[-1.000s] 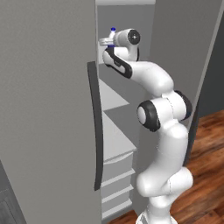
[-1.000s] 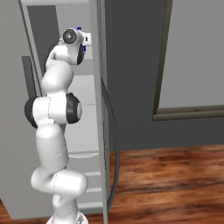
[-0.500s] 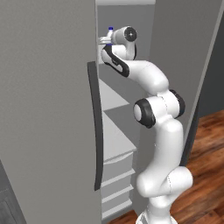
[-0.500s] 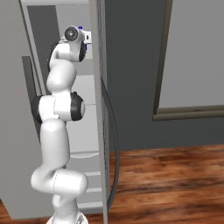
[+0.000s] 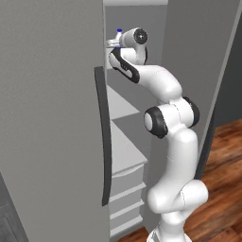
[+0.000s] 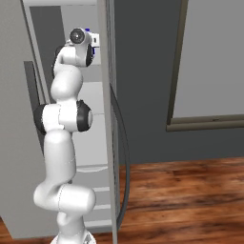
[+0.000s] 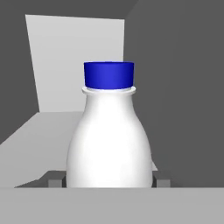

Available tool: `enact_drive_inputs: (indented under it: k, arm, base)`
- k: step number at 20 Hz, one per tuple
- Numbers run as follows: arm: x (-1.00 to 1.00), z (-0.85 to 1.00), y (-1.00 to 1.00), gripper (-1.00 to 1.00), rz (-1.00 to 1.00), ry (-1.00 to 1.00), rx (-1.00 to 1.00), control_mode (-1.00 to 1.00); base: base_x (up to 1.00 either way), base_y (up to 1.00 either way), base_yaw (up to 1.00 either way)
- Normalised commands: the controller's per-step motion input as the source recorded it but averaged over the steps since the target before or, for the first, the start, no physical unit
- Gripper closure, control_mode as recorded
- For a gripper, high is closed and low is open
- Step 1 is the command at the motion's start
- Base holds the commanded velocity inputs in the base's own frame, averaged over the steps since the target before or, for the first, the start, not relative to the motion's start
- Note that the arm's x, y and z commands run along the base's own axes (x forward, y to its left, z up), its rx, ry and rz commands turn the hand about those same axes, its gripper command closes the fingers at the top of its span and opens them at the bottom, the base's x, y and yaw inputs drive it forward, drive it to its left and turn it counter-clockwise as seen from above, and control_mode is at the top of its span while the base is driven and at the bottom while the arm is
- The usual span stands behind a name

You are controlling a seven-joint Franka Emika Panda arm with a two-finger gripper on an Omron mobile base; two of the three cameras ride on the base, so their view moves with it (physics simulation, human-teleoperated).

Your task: Take the bottled waters from the counter and place them in the freezer to freeze. Close the freezer door after placing the bottles.

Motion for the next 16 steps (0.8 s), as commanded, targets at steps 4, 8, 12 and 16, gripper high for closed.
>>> enact_drive_inputs:
  k: [4, 8, 12, 16]
  arm:
    - [0.00, 0.00, 0.00, -1.00, 0.00, 0.00, 0.00, -1.00]
    - [0.00, 0.00, 0.00, -1.00, 0.00, 0.00, 0.00, -1.00]
    - [-0.03, 0.00, 0.00, -1.00, 0.00, 0.00, 0.00, -1.00]
    - [-0.35, 0.02, 0.00, -1.00, 0.00, -0.01, 0.00, -1.00]
  base:
    - [0.00, 0.00, 0.00]
    - [0.00, 0.00, 0.00]
    - [0.00, 0.00, 0.00]
    - [0.00, 0.00, 0.00]
